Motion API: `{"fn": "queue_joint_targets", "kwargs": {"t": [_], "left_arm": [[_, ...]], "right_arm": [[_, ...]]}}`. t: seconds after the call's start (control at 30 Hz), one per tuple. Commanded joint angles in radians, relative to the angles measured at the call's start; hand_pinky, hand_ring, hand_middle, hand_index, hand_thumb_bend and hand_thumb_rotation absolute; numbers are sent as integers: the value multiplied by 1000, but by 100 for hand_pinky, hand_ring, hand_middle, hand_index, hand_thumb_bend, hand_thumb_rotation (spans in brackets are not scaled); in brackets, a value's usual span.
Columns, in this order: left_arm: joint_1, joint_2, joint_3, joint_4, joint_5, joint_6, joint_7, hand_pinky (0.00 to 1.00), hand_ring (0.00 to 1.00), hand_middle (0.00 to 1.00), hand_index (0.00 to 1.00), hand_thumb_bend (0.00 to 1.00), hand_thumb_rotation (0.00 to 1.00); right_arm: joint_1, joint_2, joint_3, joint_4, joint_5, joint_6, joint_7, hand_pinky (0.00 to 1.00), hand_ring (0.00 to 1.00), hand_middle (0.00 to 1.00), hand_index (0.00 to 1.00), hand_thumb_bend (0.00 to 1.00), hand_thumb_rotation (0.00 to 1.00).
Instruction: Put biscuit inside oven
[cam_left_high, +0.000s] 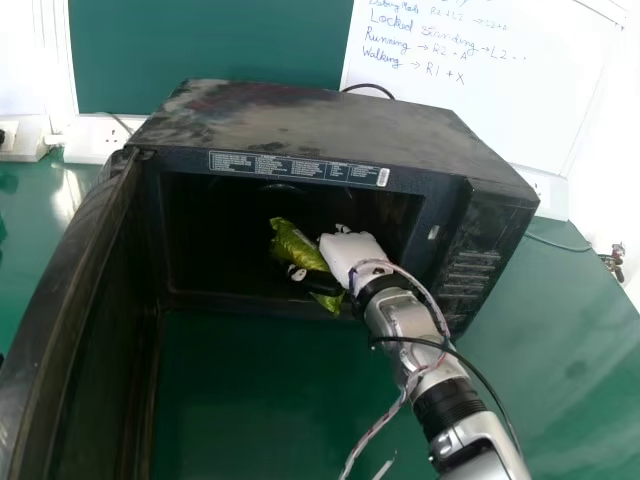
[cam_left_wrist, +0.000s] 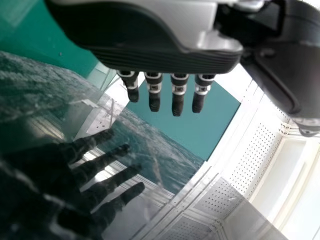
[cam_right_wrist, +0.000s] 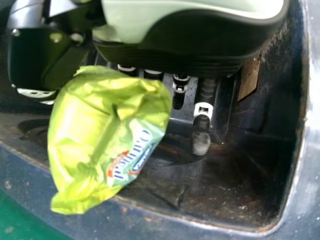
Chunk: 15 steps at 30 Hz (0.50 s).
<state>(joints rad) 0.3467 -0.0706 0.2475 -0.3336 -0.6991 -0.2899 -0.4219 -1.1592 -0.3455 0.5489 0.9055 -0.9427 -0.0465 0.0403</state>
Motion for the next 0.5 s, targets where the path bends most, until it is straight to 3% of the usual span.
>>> {"fn": "queue_joint_targets", "kwargs": {"t": [0.0,0.27,0.47], "left_arm": [[13,-13,-5,-9,-10,-7,-2,93,100,100,100,85,81],[13,-12,-5,-11,-20,-2,-4,94,100,100,100,84,80],[17,-11,-5,-13,-15,-4,3,92,100,100,100,85,80]], "right_arm": [[-34,17,8,23,9,3,-23,20,29,47,49,53,0],[-64,46,14,108,32,-11,-70,22,32,48,49,53,0],[-85,56,30,149,34,-30,-97,21,31,42,54,52,1]]}}
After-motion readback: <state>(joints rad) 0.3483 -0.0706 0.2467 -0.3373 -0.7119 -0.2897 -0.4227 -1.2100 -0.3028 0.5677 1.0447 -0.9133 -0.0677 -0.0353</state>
